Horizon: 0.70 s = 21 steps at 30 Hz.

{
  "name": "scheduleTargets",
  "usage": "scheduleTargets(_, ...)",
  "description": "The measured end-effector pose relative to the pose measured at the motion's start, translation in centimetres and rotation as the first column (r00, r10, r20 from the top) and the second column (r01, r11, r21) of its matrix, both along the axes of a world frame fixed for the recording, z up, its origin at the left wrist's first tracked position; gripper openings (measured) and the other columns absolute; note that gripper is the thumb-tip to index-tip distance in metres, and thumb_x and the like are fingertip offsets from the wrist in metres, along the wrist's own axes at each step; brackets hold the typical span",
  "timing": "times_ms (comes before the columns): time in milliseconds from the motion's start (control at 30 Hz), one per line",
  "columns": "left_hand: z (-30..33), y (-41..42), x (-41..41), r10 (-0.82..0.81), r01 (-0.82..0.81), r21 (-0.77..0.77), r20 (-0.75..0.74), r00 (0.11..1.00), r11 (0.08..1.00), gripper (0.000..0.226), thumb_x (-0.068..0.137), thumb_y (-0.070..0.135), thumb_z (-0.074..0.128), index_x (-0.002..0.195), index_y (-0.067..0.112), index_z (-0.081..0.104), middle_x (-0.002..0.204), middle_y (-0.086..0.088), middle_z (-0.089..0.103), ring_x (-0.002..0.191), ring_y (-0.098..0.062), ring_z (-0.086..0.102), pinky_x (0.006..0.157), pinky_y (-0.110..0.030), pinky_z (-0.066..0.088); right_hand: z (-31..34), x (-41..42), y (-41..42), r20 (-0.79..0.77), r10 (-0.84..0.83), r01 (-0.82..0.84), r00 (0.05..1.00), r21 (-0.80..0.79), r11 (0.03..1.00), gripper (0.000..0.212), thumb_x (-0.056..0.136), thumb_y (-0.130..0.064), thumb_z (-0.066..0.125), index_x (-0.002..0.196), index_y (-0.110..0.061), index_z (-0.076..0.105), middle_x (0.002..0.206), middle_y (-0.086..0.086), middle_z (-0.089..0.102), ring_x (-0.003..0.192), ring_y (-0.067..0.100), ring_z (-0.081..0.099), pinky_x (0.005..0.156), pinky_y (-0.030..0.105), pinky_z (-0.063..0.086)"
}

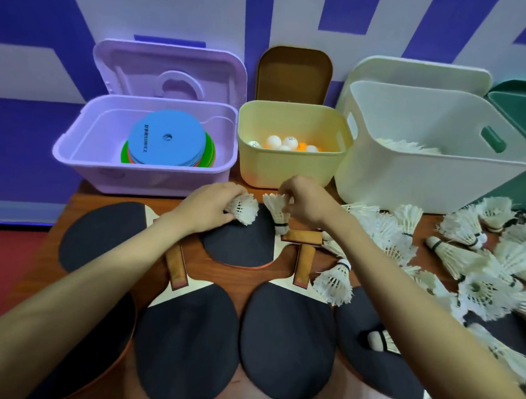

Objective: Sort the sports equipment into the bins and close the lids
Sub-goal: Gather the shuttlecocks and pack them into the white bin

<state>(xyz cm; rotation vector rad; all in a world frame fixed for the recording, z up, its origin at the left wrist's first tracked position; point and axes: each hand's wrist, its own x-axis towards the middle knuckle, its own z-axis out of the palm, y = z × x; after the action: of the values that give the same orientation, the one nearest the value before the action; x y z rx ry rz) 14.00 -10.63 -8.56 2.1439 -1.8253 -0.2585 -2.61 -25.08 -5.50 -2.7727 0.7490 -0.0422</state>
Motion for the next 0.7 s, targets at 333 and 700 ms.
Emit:
scheduleTargets(333, 1.3, 4.6, -6.6, 0.153, -0.305, -0.304, -0.437, 0.887, 0.902, 0.047, 0.069, 0.013, 0.082, 0.112, 0.015, 0.063, 0.104, 0.007, 0.066, 0.092, 0.005, 0.061, 0.082, -0.005, 0.045, 2.2, -7.6, 6.6, 0.734, -0.151, 0.064, 0.663, 0.145, 0.987, 0.007, 0.086, -0.007, 0.066, 0.088, -0.005, 0.072, 0.082, 0.008, 0.060, 0.065, 0.010, 0.051, 0.063, 0.010, 0.037)
scheduleTargets(700, -0.7, 5.7, -15.7, 0.140, -0.439, -0.303, -0.669, 0.730, 0.846, 0.056, 0.068, 0.008, 0.084, 0.119, 0.010, 0.060, 0.107, -0.001, 0.054, 0.094, -0.007, 0.062, 0.085, -0.025, 0.055, 0.1, -12.4, 9.9, 0.589, -0.088, -0.114, 0.803, 0.296, 0.948, 0.021, 0.089, -0.011, 0.064, 0.109, -0.010, 0.068, 0.100, 0.005, 0.062, 0.076, 0.008, 0.056, 0.071, 0.011, 0.044)
